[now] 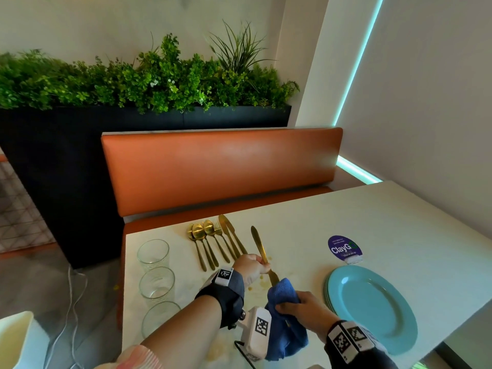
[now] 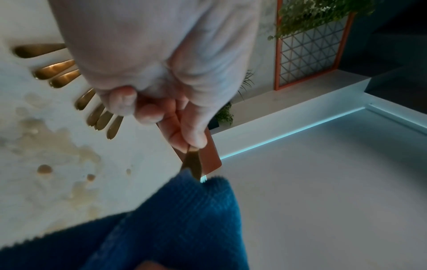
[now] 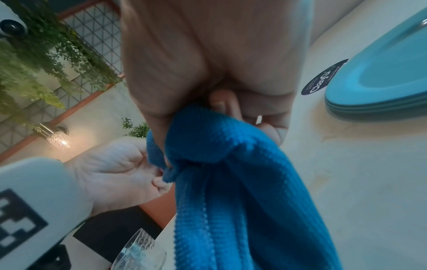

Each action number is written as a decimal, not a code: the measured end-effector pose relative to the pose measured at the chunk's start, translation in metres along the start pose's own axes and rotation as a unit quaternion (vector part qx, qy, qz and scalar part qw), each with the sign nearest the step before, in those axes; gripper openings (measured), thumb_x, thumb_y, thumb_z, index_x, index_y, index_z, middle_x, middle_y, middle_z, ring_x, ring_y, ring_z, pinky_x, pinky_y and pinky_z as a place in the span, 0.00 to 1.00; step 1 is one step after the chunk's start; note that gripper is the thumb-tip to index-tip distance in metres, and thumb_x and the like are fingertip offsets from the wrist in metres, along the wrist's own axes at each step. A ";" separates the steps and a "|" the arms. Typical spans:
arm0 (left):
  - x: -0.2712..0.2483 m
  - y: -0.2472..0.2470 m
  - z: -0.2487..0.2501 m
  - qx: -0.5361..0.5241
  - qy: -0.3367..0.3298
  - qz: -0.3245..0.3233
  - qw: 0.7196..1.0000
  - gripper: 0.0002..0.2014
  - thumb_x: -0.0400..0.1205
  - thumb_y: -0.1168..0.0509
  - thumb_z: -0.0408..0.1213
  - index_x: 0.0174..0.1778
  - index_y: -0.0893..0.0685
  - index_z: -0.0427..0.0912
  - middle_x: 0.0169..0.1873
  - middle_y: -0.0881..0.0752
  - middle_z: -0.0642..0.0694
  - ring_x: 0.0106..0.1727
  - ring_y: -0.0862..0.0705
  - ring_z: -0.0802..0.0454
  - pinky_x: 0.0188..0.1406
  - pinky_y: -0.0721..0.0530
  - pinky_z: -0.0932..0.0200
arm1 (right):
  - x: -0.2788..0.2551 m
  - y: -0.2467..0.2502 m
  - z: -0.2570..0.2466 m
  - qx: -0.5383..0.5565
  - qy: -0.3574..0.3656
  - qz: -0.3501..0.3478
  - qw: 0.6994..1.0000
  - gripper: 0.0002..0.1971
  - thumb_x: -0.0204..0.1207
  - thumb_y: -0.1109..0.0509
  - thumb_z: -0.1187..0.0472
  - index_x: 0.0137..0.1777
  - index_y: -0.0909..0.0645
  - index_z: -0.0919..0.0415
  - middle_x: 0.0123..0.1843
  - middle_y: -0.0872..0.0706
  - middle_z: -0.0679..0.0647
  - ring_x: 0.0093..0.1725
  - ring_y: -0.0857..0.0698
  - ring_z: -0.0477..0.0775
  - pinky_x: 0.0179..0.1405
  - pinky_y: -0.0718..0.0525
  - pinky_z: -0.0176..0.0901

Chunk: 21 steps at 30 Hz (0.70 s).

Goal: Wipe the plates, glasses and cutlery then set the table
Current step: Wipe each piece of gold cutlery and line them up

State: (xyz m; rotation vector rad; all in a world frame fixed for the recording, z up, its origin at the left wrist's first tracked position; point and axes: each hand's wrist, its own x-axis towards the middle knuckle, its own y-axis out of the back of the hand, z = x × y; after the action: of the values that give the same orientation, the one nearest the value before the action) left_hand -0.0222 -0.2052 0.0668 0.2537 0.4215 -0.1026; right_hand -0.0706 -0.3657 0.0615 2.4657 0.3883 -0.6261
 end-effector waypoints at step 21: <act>0.009 0.048 0.022 0.486 -0.110 -0.124 0.858 0.11 0.86 0.44 0.43 0.56 0.17 0.50 0.45 0.12 0.52 0.59 0.19 0.52 0.69 0.34 0.50 | 0.020 0.116 -0.026 -0.305 0.033 -0.032 0.951 0.09 0.72 0.27 0.59 0.38 0.24 0.44 0.38 0.18 0.42 0.42 0.19 0.42 0.42 0.25 0.30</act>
State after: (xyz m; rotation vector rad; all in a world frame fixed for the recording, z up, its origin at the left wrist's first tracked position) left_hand 0.0016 -0.1657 0.0936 1.1786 0.1374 -0.6016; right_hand 0.0013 -0.4408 0.1218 1.8877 0.5897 -0.3723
